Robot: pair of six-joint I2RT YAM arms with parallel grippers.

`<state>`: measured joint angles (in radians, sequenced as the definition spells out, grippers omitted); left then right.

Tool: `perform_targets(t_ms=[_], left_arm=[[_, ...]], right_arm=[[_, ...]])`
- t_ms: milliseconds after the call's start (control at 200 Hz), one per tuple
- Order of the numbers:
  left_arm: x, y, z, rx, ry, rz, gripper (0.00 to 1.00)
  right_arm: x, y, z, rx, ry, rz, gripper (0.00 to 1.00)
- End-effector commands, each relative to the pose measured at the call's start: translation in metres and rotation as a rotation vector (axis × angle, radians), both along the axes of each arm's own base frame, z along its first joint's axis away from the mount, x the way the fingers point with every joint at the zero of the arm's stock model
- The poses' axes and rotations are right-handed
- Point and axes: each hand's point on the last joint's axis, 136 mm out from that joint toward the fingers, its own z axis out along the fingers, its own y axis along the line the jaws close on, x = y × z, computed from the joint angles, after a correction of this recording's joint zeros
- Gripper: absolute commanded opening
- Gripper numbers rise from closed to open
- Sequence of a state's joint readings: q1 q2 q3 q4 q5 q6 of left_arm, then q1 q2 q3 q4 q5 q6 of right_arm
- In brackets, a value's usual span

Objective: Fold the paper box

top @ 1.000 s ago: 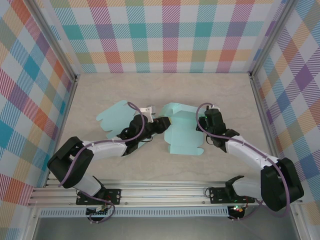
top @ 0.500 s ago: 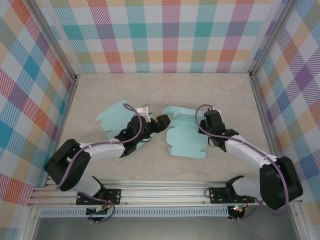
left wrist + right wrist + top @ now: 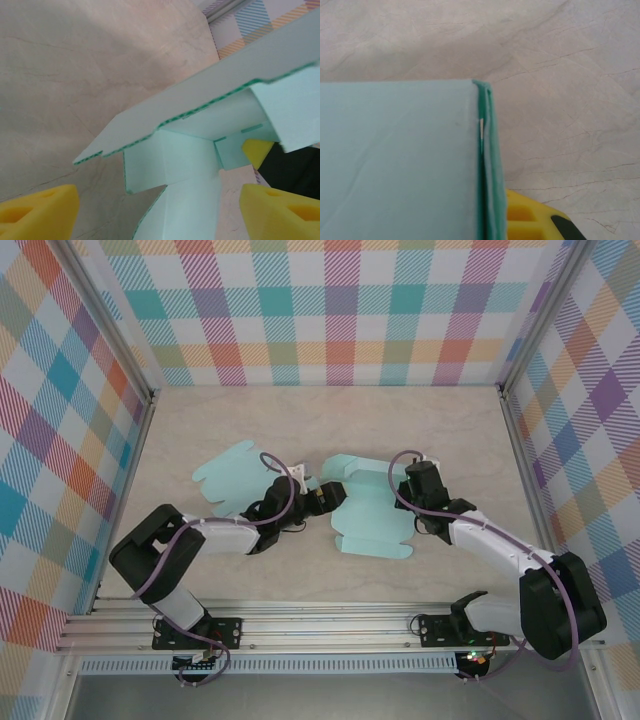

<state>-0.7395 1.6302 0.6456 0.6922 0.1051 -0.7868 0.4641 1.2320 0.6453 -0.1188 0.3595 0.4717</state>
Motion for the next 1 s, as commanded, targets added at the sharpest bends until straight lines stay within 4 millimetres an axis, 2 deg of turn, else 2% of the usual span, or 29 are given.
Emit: perform_targets(t_ms=[0,80,150,280,550,785,995], left_arm=[[0.003,-0.015,0.015,-0.042,-0.048,-0.03,0.8],[0.005,-0.017,0.02,-0.045,-0.065,-0.033,0.71],[0.007,-0.018,0.026,-0.053,-0.08,-0.036,0.69],[0.006,-0.022,0.036,-0.075,-0.098,-0.049,0.58],[0.004,-0.037,0.044,-0.122,-0.108,-0.09,0.54],[0.012,-0.049,0.033,-0.136,-0.08,-0.095,0.54],[0.016,-0.057,0.011,-0.133,-0.041,-0.104,0.55]], right_arm=[[0.006,0.005,0.014,0.014,-0.031,-0.004,0.0],[0.005,0.005,0.013,0.009,-0.029,-0.004,0.0],[0.005,0.004,0.012,0.003,-0.028,-0.005,0.0],[0.004,0.003,0.009,-0.006,-0.024,-0.008,0.0],[0.006,0.008,0.001,-0.014,-0.008,-0.001,0.0],[0.001,0.016,-0.001,0.019,-0.004,0.006,0.0],[-0.004,0.019,-0.003,0.065,-0.023,0.014,0.0]])
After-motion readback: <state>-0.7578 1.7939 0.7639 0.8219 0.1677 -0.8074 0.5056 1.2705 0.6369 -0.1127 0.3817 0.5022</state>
